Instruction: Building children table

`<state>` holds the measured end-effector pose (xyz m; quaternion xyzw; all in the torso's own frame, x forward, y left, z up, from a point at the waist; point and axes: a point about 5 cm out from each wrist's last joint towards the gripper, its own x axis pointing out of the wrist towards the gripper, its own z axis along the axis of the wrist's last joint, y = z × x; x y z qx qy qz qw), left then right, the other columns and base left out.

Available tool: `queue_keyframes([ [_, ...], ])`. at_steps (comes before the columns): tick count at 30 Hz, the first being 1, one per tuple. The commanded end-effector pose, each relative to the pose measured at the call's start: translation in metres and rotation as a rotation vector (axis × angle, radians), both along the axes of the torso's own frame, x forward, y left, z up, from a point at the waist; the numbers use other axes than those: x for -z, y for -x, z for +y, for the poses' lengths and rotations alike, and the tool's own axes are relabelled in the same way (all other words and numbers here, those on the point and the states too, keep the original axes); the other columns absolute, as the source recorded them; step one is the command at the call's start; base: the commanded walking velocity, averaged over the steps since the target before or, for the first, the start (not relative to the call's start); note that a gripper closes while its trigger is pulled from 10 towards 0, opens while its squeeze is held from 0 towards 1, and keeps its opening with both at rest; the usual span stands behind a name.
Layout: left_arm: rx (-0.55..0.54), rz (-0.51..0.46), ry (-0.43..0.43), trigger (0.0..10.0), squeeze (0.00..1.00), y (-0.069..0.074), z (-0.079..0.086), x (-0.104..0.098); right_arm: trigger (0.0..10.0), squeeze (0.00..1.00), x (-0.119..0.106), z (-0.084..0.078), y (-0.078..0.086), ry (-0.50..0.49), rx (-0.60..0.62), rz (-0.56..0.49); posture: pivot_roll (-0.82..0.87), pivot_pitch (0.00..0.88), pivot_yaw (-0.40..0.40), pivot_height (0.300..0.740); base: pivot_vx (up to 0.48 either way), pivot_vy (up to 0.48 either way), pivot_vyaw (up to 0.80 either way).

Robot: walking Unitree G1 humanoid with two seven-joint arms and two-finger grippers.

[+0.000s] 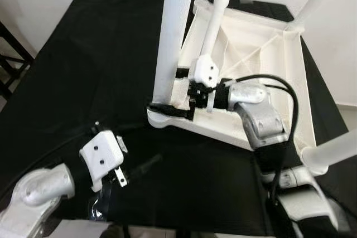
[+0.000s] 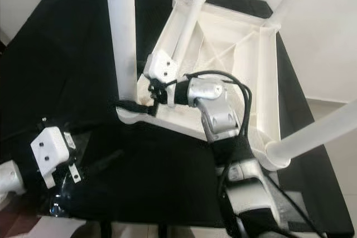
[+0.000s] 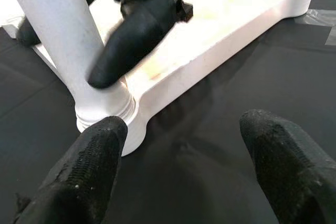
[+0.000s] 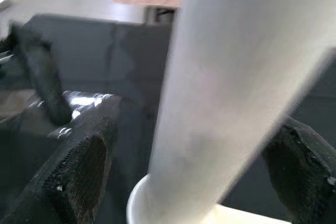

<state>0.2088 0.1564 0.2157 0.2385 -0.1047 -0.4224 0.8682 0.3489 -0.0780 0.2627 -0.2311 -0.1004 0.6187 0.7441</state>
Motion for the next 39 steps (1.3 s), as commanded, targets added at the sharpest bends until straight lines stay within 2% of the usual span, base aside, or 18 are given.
queue_keyframes([
  [1,0.014,0.019,0.002,10.0,0.00,0.003,-0.004,0.005,10.0,0.00,0.007,0.004,-0.003,0.036,-0.045,0.015,0.15,0.254,-0.143,0.740,0.000,0.000,0.00],
  [4,0.013,0.018,0.001,10.0,0.00,0.003,-0.004,0.005,10.0,0.00,0.006,0.008,-0.006,0.030,-0.067,0.038,0.15,0.253,-0.144,0.740,0.000,0.000,0.00],
  [5,0.012,0.018,0.001,10.0,0.00,0.003,-0.004,0.005,7.8,0.00,0.006,0.010,-0.008,0.029,-0.076,0.043,0.16,0.250,-0.146,0.740,0.000,0.000,0.00],
  [6,0.012,0.018,0.001,10.0,0.00,0.003,-0.004,0.005,7.8,0.00,0.006,0.010,-0.008,0.029,-0.076,0.043,0.16,0.250,-0.146,0.740,0.000,0.000,0.00],
  [7,0.011,0.018,0.001,10.0,0.00,0.004,-0.004,0.005,0.0,0.00,0.005,0.011,-0.009,0.028,-0.086,0.047,0.16,0.249,-0.150,0.740,0.000,0.000,0.00],
  [19,0.005,0.016,0.003,10.0,0.00,0.005,-0.004,0.005,0.0,0.00,0.000,0.006,-0.018,0.012,-0.139,0.066,0.14,0.262,-0.149,0.740,0.000,0.000,0.00],
  [26,0.009,0.018,0.004,10.0,0.00,0.005,-0.005,0.005,0.0,0.00,0.007,-0.002,-0.018,-0.008,-0.083,0.053,0.14,0.263,-0.149,0.740,0.000,0.000,0.00],
  [27,0.010,0.018,0.004,10.0,0.00,0.005,-0.005,0.005,0.0,0.00,0.009,-0.005,-0.020,-0.036,0.001,0.046,0.13,0.262,-0.155,0.740,0.000,0.000,0.00],
  [28,0.011,0.019,0.003,10.0,0.00,0.005,-0.005,0.005,0.0,0.00,0.020,0.000,-0.026,-0.127,0.274,0.040,0.12,0.262,-0.158,0.740,0.000,0.000,0.00],
  [29,0.011,0.019,0.003,10.0,0.00,0.005,-0.005,0.005,0.0,0.00,0.020,0.000,-0.026,-0.127,0.274,0.040,0.12,0.262,-0.158,0.740,0.000,0.000,0.00],
  [30,0.012,0.020,0.003,10.0,0.00,0.005,-0.004,0.005,0.0,0.00,0.037,0.002,-0.023,-0.237,0.609,0.061,0.12,0.267,-0.149,0.740,0.000,0.000,0.00],
  [31,0.012,0.020,0.003,10.0,0.00,0.005,-0.004,0.005,0.0,0.00,0.037,0.002,-0.023,-0.237,0.609,0.061,0.12,0.267,-0.149,0.740,0.000,0.000,0.00],
  [32,0.012,0.021,0.000,10.0,0.00,0.005,-0.004,0.005,0.0,0.00,0.056,0.005,-0.008,-0.262,0.776,0.063,0.12,0.269,-0.139,0.740,0.000,0.000,0.00],
  [34,0.012,0.021,0.000,10.0,0.00,0.005,-0.004,0.005,0.0,0.00,0.056,0.005,-0.008,-0.262,0.776,0.063,0.12,0.269,-0.139,0.740,0.000,0.000,0.00],
  [35,0.014,0.023,0.001,10.0,0.00,0.005,-0.003,0.005,0.0,0.00,0.068,0.011,0.005,-0.270,0.836,0.089,0.11,0.256,-0.134,0.740,0.000,0.000,0.00],
  [38,0.016,0.023,0.002,10.0,0.00,0.004,-0.004,0.005,0.0,0.00,0.072,0.017,0.011,-0.268,0.816,0.099,0.11,0.257,-0.132,0.740,0.000,0.000,0.00],
  [39,0.019,0.023,0.002,10.0,0.00,0.003,-0.004,0.005,0.0,0.00,0.072,0.022,0.010,-0.264,0.777,0.104,0.11,0.253,-0.139,0.740,0.000,0.000,0.00],
])
